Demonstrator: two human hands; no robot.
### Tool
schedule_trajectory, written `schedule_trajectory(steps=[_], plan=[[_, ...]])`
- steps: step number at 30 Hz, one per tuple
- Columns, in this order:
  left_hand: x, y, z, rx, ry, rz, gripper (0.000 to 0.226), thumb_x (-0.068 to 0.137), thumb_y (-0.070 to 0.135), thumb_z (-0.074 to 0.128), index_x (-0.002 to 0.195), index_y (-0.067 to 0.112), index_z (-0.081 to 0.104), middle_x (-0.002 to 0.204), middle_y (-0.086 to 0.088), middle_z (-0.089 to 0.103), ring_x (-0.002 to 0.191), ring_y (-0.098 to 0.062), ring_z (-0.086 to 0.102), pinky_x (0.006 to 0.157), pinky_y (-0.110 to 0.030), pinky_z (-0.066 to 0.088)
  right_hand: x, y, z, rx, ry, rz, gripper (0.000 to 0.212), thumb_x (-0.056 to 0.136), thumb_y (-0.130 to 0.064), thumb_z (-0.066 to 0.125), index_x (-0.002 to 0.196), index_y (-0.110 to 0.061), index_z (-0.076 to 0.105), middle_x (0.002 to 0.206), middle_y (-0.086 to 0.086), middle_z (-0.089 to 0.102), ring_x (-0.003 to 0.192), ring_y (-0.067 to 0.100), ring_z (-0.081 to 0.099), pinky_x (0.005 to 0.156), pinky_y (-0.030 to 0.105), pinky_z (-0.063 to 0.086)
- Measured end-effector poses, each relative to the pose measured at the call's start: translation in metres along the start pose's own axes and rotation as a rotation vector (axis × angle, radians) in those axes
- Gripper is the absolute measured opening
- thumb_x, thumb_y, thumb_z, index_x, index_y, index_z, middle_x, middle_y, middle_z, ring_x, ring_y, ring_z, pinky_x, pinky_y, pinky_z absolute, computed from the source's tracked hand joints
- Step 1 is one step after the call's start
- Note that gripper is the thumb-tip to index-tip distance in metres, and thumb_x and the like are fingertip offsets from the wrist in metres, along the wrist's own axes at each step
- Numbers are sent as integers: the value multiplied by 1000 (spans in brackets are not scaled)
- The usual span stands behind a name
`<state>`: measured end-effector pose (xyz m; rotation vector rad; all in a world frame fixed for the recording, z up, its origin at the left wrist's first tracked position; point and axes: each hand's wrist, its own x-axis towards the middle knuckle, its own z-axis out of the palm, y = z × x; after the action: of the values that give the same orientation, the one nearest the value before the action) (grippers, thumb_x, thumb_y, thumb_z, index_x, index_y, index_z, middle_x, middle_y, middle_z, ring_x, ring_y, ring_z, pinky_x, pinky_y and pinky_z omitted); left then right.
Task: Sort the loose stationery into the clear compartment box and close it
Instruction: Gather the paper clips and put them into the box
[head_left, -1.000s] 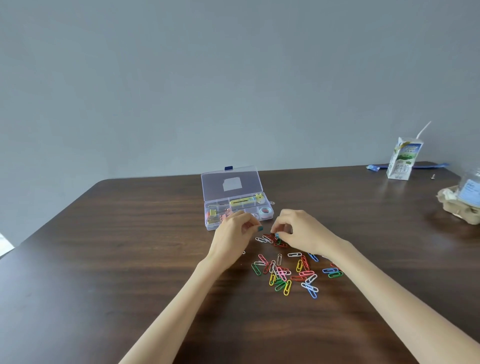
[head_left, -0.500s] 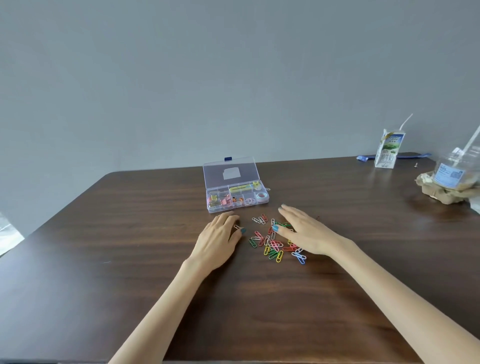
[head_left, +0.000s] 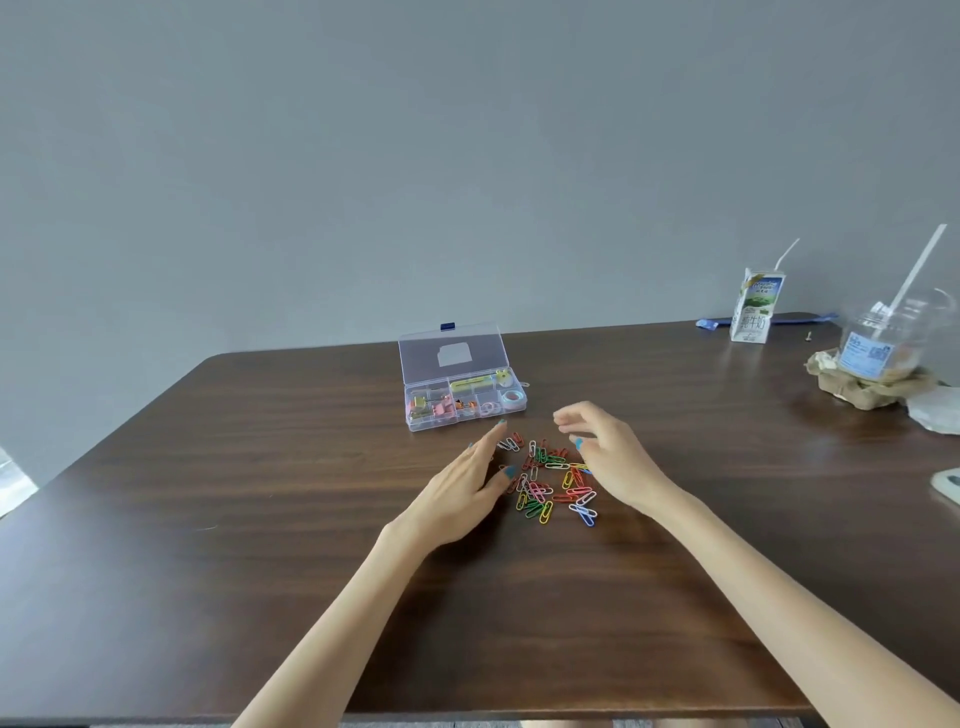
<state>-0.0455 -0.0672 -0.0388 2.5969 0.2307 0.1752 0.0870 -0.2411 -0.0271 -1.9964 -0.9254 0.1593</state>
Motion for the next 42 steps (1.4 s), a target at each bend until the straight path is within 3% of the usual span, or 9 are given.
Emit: schedule_trajectory(steps=[3, 6, 12, 17, 21, 26, 31, 36, 42], plan=[[4, 4, 2, 71, 50, 78, 56, 100, 43, 36, 151, 31, 17, 160, 7, 18, 148, -9, 8, 121, -33, 14, -6, 14, -13, -266, 55, 5, 43, 88, 8, 38, 116, -17, 58, 126, -4, 55, 112, 14, 57, 95, 37, 49], [10, 4, 7, 162, 42, 70, 64, 97, 55, 31, 152, 26, 16, 161, 5, 10, 148, -9, 1, 122, -33, 5, -13, 24, -20, -436, 15, 69, 37, 91, 0, 40, 121, -15, 56, 130, -7, 50, 116, 13, 50, 88, 35, 47], [14, 21, 18, 167, -6, 98, 59, 99, 49, 33, 151, 23, 22, 160, 5, 18, 148, -9, 10, 121, -28, 6, -19, 29, -17, -315, 4, -37, 31, 93, 0, 42, 112, -12, 64, 120, -4, 57, 109, 12, 55, 96, 30, 47], [13, 30, 18, 94, 63, 129, 44, 100, 32, 42, 144, 26, 37, 154, 11, 31, 142, -9, 25, 114, -33, 28, -26, 22, -26, -140, 69, -71, 41, 88, 12, 42, 106, -13, 68, 110, -4, 64, 104, 7, 60, 95, 21, 47], [9, 29, 14, 75, 153, 198, 39, 98, 27, 47, 137, 30, 47, 146, 14, 42, 137, -6, 32, 110, -32, 34, -34, 28, -40, -206, 185, -29, 43, 85, 12, 42, 99, -17, 70, 101, -8, 63, 96, 8, 61, 87, 29, 52], [-2, 22, 15, 109, 119, 202, 50, 94, 48, 48, 141, 34, 40, 149, 14, 38, 139, -7, 28, 113, -33, 22, -47, 34, -42, -385, 176, 58, 38, 86, 5, 42, 100, -16, 70, 104, -4, 60, 94, 14, 58, 82, 35, 50], [-14, 25, 20, 95, 116, 208, 58, 90, 54, 52, 142, 32, 39, 149, 13, 38, 139, -7, 28, 113, -32, 22, -51, 20, -26, -312, 90, -2, 38, 89, 8, 41, 102, -9, 72, 106, 3, 61, 96, 18, 57, 80, 19, 38], [-20, 30, 21, 109, 111, 201, 62, 88, 55, 54, 143, 33, 37, 151, 12, 34, 140, -9, 25, 112, -33, 21, -57, 11, -27, -284, 113, -51, 39, 86, 11, 43, 101, -12, 71, 105, 1, 60, 93, 15, 59, 77, 20, 41], [-17, 27, 20, 157, 121, 120, 72, 85, 60, 55, 146, 31, 31, 152, 8, 30, 141, -13, 23, 114, -35, 20, -62, 11, -31, -409, 113, 71, 33, 83, 3, 45, 104, -9, 68, 101, 3, 56, 84, 16, 57, 78, 29, 48]])
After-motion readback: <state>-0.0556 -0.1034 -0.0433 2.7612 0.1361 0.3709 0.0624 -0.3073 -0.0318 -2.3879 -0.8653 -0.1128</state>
